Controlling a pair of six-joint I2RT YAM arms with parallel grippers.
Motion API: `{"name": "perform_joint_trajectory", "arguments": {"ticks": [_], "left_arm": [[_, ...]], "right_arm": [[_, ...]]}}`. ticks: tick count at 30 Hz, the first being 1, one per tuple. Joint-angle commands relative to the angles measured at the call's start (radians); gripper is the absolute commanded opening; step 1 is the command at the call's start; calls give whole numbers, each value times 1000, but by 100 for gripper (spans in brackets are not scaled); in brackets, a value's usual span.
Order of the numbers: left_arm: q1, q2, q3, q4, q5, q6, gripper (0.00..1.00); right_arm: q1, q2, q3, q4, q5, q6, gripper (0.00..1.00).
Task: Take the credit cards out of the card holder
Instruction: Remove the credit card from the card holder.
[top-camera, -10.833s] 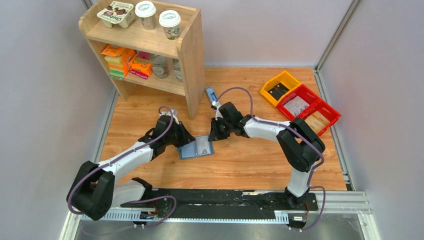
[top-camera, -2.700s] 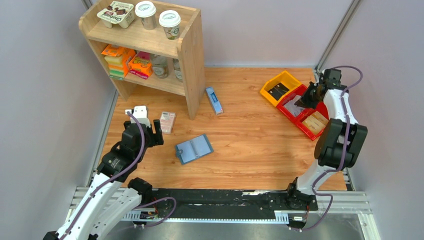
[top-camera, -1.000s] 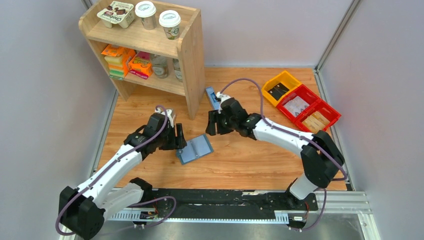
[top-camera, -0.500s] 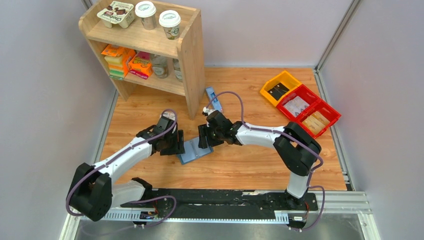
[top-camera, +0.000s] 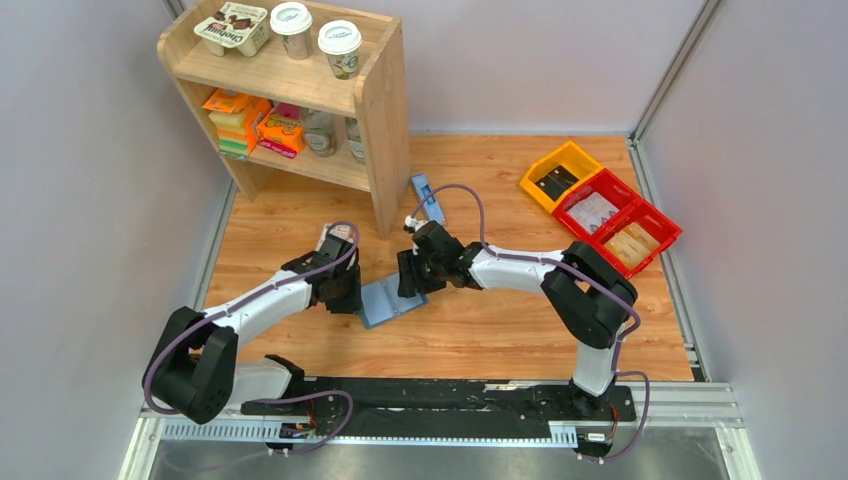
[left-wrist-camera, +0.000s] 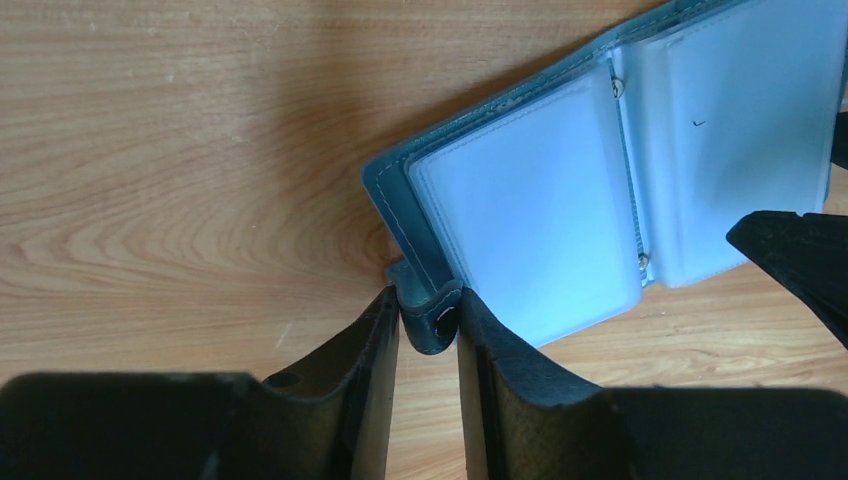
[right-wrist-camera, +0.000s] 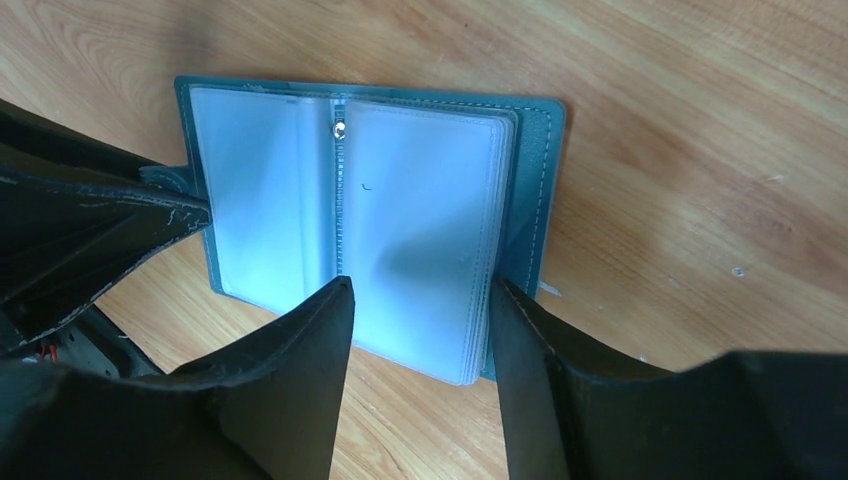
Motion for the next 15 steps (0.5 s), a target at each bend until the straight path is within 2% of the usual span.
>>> {"name": "perform_joint_trajectory", "arguments": {"ticks": [1, 4, 8, 15], "left_arm": [[-2, 12, -9, 57, 47, -10, 34], [1, 14, -12, 68, 57, -14, 31], [0, 14, -13, 74, 63, -17, 30], [1, 15, -17, 82, 69, -22, 29]], "right_arm": [[5, -3, 34, 43, -56, -22, 53], [6, -32, 31, 63, -87, -24, 48], [6, -60, 34, 79, -121, -22, 48], [8, -68, 40, 124, -232, -13, 54]]}}
